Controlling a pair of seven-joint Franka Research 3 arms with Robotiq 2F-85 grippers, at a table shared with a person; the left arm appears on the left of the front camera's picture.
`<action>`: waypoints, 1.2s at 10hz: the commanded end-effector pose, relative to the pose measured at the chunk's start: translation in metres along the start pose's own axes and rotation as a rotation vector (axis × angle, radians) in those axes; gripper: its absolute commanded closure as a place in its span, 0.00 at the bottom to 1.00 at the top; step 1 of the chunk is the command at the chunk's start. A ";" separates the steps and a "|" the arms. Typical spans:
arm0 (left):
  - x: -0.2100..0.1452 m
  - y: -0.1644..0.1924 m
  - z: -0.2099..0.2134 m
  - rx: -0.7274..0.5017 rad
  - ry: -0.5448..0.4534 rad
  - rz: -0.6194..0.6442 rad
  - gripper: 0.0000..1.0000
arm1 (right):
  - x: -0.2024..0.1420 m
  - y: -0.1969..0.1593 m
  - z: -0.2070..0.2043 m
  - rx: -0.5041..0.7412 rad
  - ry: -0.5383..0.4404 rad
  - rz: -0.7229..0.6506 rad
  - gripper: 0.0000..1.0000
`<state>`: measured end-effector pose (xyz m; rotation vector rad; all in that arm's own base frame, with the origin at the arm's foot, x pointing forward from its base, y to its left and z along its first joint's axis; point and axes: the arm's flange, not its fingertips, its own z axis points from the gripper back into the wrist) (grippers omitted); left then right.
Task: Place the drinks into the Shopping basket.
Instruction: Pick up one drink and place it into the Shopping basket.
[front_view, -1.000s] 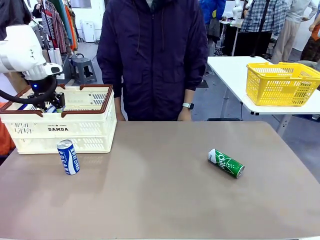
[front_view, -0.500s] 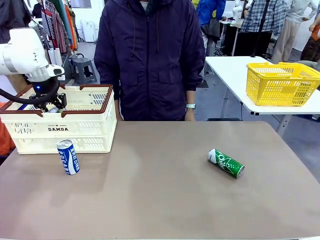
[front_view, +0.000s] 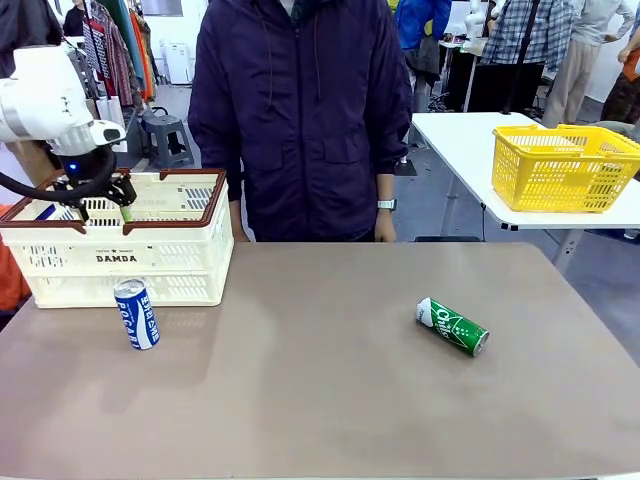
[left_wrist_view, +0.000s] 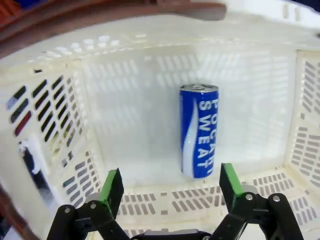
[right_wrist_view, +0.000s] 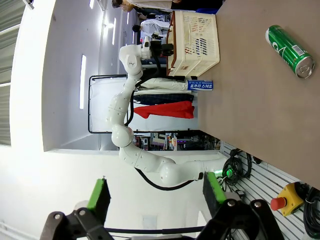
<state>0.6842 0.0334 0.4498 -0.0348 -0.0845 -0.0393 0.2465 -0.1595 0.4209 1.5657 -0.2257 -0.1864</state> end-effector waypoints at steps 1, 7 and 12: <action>-0.020 0.010 0.051 -0.091 -0.035 -0.002 0.00 | 0.001 0.007 -0.001 0.016 -0.006 -0.018 0.00; -0.197 0.080 0.169 -0.878 0.077 -0.107 0.00 | 0.001 0.007 -0.001 0.016 -0.006 -0.018 0.00; -0.300 0.157 0.077 -1.236 0.013 -0.320 0.00 | 0.001 0.007 -0.001 0.016 -0.006 -0.018 0.00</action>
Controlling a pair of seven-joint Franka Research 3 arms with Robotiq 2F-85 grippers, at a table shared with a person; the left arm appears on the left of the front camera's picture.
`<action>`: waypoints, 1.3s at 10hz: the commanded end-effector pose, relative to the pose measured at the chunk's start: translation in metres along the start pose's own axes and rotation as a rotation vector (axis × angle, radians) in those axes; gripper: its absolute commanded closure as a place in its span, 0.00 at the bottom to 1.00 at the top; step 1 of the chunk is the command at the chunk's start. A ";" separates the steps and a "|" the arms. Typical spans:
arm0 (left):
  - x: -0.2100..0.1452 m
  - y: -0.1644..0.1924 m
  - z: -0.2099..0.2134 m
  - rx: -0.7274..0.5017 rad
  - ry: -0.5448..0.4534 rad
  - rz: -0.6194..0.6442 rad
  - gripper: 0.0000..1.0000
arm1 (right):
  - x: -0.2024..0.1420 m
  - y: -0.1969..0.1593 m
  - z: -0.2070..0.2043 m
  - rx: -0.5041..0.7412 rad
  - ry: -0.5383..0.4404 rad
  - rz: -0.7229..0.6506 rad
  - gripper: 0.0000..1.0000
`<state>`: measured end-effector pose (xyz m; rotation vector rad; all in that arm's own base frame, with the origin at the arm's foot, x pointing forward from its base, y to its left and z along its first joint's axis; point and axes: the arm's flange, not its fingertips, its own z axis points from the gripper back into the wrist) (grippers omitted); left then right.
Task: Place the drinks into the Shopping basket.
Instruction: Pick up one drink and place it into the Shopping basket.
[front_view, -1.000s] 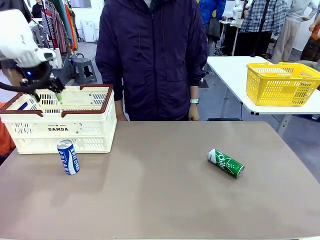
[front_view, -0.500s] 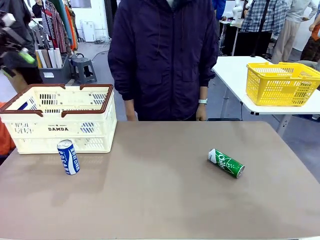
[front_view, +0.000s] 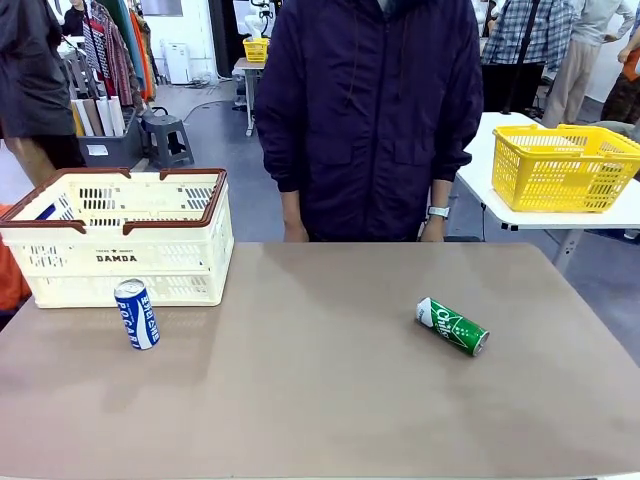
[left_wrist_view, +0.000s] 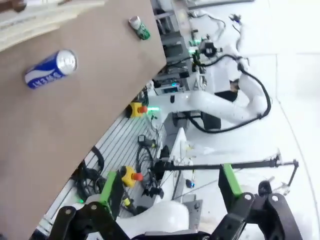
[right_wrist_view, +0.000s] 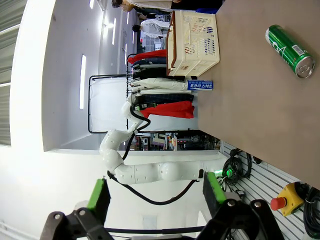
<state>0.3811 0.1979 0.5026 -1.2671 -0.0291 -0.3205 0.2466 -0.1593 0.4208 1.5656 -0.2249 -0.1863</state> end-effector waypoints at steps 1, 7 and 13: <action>-0.008 0.030 0.000 0.026 0.004 -0.158 0.00 | 0.001 0.007 -0.001 0.017 -0.007 -0.018 0.00; 0.000 0.000 0.000 0.000 0.000 0.000 0.00 | 0.001 0.007 -0.001 0.017 -0.007 -0.018 0.00; 0.000 0.000 0.000 0.000 0.000 0.000 0.00 | 0.001 0.007 -0.001 0.017 -0.007 -0.018 0.00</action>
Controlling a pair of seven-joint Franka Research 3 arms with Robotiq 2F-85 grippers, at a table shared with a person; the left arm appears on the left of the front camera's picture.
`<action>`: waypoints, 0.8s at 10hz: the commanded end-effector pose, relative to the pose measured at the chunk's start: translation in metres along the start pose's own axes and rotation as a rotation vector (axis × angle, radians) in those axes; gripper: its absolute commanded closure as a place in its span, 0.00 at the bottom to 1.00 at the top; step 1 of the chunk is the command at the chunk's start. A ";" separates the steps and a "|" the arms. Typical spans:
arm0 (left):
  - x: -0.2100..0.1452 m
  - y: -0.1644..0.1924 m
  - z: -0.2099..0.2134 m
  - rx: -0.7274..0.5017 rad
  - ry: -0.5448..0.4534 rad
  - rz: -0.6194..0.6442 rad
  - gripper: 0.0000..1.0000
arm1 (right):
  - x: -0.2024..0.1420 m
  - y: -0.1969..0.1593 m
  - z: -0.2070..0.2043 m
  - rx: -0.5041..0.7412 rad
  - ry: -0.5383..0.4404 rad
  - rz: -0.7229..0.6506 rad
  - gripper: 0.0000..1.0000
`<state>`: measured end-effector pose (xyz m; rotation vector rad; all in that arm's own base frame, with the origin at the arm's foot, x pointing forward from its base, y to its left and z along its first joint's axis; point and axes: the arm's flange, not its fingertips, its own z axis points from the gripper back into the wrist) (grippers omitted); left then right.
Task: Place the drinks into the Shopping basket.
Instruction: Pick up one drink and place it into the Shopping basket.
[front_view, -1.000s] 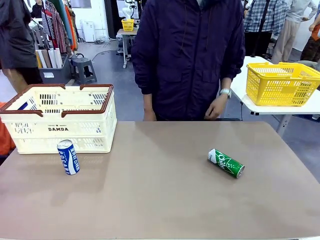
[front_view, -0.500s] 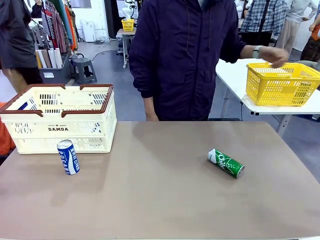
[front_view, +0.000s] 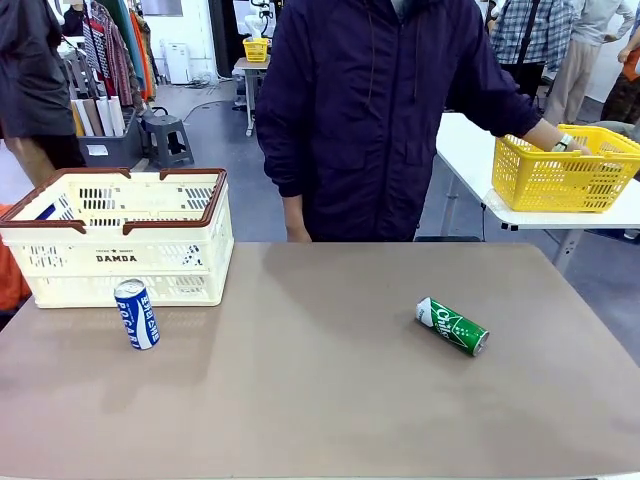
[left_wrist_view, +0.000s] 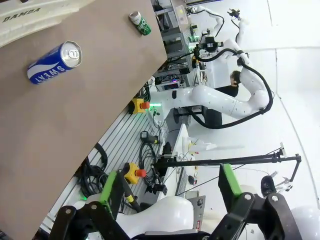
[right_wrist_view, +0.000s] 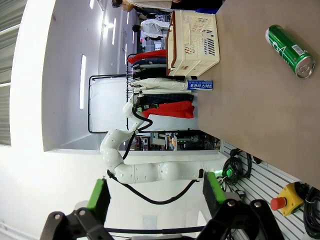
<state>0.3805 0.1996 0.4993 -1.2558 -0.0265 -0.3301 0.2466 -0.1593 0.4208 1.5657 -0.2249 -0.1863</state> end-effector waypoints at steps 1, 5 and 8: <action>0.000 0.000 0.000 0.000 0.000 0.000 0.00 | 0.001 0.007 -0.001 0.017 -0.007 -0.018 0.00; 0.075 -0.080 -0.138 0.613 0.069 0.116 0.00 | 0.001 0.007 -0.001 0.017 -0.007 -0.018 0.00; 0.104 -0.079 -0.213 1.220 0.060 0.084 0.00 | 0.001 0.007 -0.001 0.017 -0.007 -0.018 0.00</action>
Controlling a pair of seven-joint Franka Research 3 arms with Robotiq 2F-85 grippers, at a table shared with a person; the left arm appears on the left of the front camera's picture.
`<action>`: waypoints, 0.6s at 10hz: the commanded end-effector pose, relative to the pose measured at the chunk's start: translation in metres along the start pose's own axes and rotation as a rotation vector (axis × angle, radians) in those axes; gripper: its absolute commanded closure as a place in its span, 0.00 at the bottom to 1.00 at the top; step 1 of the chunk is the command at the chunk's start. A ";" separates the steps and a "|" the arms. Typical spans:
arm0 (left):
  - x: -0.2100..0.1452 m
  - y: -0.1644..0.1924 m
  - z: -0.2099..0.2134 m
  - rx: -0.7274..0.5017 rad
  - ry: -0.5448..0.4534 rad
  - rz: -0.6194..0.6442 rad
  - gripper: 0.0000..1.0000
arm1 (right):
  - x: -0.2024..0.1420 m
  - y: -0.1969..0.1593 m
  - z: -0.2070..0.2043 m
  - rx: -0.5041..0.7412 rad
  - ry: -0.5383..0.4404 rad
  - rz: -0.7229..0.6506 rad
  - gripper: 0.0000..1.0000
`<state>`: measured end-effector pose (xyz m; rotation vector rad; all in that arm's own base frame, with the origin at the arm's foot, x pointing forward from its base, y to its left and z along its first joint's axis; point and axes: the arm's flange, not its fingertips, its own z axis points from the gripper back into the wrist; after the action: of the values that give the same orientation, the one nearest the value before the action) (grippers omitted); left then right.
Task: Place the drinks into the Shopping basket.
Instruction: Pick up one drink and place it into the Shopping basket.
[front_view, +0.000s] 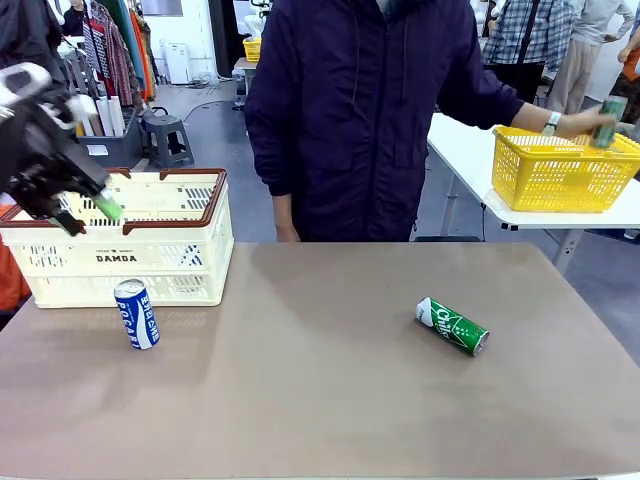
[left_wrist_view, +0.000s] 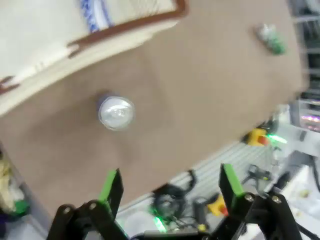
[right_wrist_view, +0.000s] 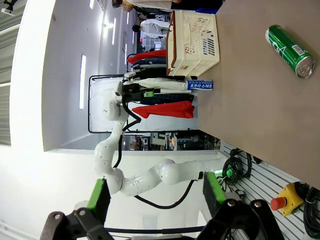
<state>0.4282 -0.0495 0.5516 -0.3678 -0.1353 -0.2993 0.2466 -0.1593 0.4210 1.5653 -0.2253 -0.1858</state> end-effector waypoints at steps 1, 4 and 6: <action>-0.010 0.004 -0.031 0.429 0.054 0.081 0.00 | 0.001 0.007 -0.001 0.017 -0.007 -0.018 0.00; 0.001 -0.008 -0.034 0.327 0.007 0.001 0.00 | 0.001 0.007 -0.001 0.017 -0.007 -0.018 0.00; 0.001 -0.008 -0.034 0.327 0.007 0.001 0.00 | 0.001 0.007 -0.001 0.017 -0.007 -0.018 0.00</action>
<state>0.4262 -0.0739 0.5172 0.0053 -0.1953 -0.2392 0.2466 -0.1594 0.4210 1.5654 -0.2253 -0.1860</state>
